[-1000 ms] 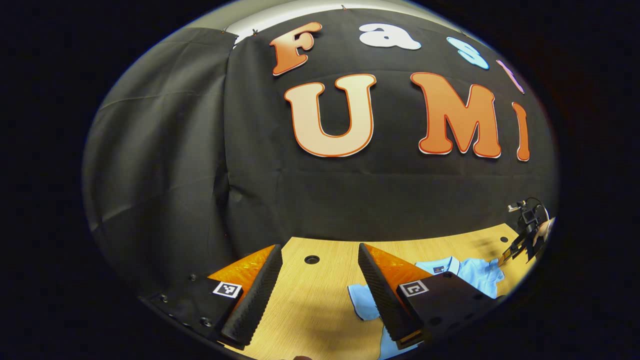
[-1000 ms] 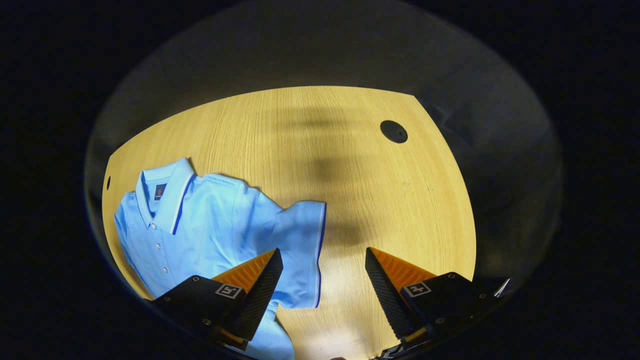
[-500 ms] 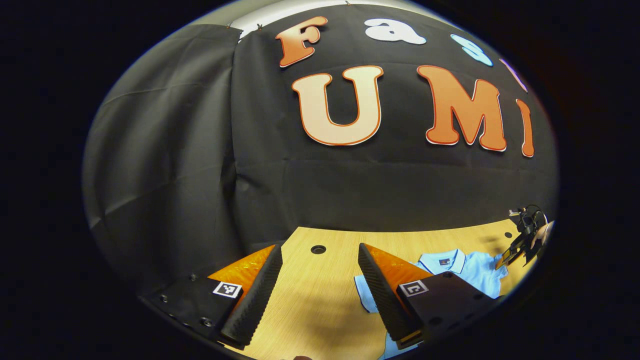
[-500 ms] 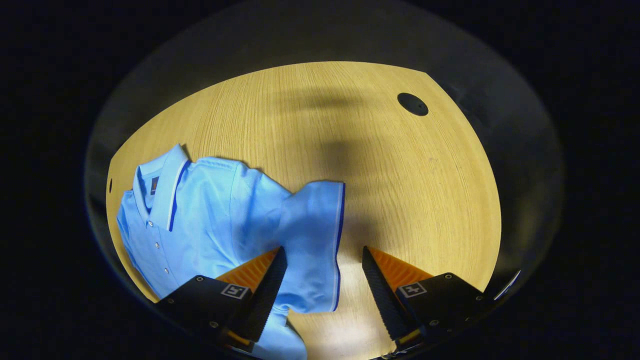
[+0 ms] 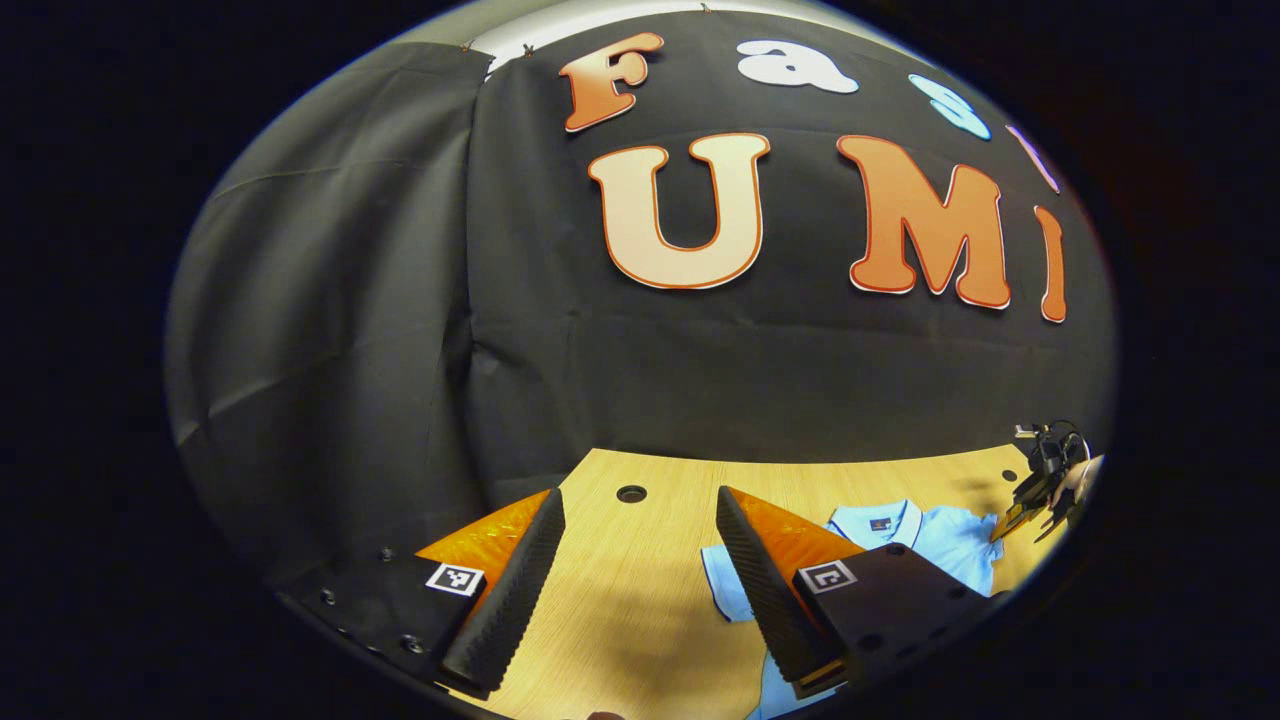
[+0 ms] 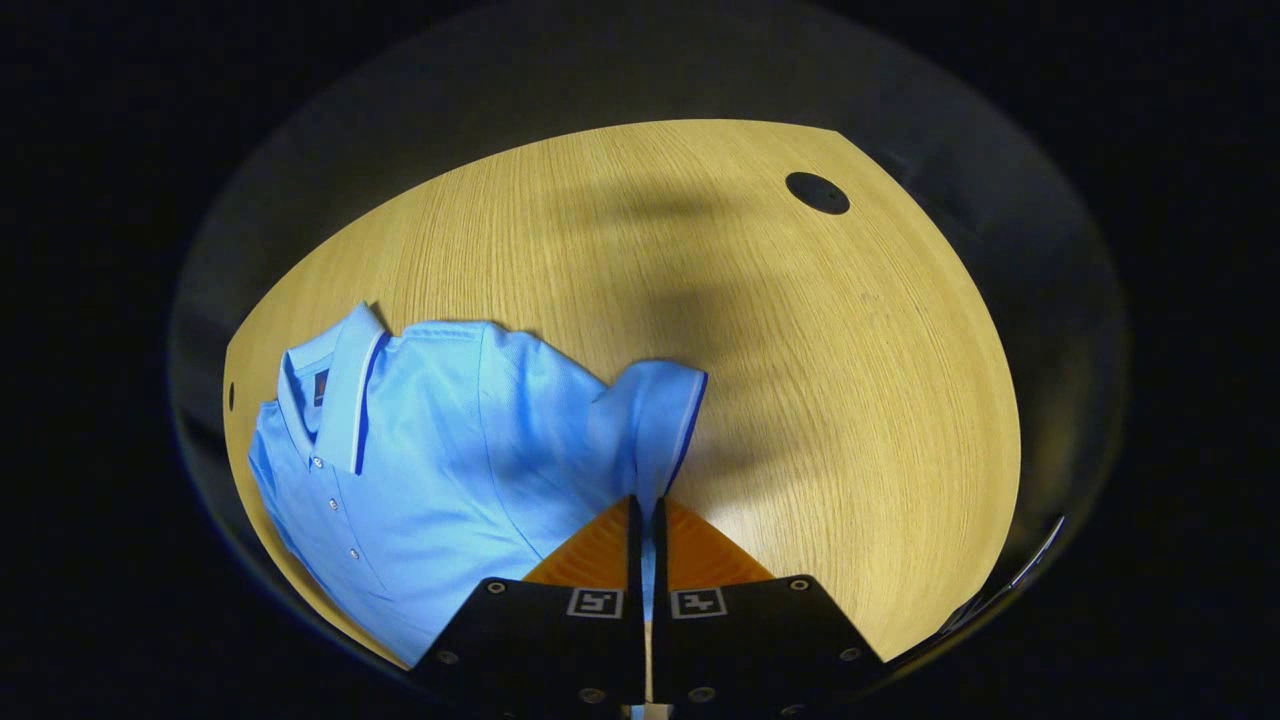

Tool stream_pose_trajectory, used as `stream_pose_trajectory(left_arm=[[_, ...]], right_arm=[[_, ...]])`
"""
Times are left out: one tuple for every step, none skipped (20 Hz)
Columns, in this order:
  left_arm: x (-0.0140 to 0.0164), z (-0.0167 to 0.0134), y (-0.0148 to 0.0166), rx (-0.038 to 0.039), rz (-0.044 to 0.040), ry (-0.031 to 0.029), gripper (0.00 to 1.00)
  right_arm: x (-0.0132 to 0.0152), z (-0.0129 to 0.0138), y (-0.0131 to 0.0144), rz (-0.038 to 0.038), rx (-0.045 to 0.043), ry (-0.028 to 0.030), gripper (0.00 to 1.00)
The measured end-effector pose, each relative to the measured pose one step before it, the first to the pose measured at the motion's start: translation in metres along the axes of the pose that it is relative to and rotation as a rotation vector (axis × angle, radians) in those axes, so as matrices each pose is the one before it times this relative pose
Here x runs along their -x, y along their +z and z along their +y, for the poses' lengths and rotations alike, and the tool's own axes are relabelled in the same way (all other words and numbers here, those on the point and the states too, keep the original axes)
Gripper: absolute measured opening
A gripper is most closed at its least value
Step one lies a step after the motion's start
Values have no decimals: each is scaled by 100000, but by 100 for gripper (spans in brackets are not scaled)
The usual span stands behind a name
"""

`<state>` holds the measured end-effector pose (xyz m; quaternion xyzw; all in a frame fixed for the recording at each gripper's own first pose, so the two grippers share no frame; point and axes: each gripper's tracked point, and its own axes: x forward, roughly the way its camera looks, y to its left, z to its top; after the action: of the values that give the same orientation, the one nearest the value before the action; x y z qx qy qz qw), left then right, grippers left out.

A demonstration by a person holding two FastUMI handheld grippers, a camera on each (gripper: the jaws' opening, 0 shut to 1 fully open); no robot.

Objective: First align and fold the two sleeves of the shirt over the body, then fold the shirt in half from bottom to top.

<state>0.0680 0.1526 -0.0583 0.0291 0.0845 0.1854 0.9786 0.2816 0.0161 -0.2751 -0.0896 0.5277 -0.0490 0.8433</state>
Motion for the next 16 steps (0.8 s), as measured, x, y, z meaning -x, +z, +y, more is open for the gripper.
stream_pose_trajectory(left_arm=[[185, 251, 76, -308, -367, 259, 99], [216, 276, 246, -255, -354, 457, 99], [212, 156, 152, -56, -645, -109, 98], [181, 180, 267, 68, -275, -388, 98], [226, 299, 134, 113, -232, -153, 99], [195, 385, 35, 178, -496, -175, 99], [5, 314, 226, 33, -528, -80, 99], [163, 396, 210, -6, -496, -6, 99], [307, 558, 24, 277, -338, -198, 99], [131, 494, 150, 601, -205, -66, 98], [80, 520, -17, 783, 47, -86, 98], [73, 494, 31, 771, -21, 90, 99], [31, 471, -25, 487, 9, 167, 99], [91, 581, 73, 78, -146, 372, 99], [167, 574, -57, -293, -192, 380, 98], [193, 597, 112, -394, -363, 474, 98]], right_arm=[[616, -120, 711, -3223, 545, -303, 2], [793, -25, 582, -2230, 585, -569, 2], [915, 130, 138, -838, 1726, 303, 1], [802, 309, 319, -959, 838, 483, 1], [725, 578, 349, -1553, -258, 787, 1], [815, 596, 339, -1657, -340, 1255, 1], [780, 653, 254, -2015, 620, 723, 1], [605, 500, 417, -2159, 2215, -5, 1], [675, 604, 98, -1133, 2547, 22, 1], [670, 626, 223, -1153, 1377, 167, 1], [570, 938, 241, -1384, 200, 1098, 1], [564, 1015, 149, -959, -244, 1604, 1], [524, 910, -187, 22, 584, 1057, 1], [289, 838, -16, -396, 1844, 757, 1], [161, 783, 75, -604, 1715, 280, 1], [268, 790, 167, -250, 1299, 303, 1]])
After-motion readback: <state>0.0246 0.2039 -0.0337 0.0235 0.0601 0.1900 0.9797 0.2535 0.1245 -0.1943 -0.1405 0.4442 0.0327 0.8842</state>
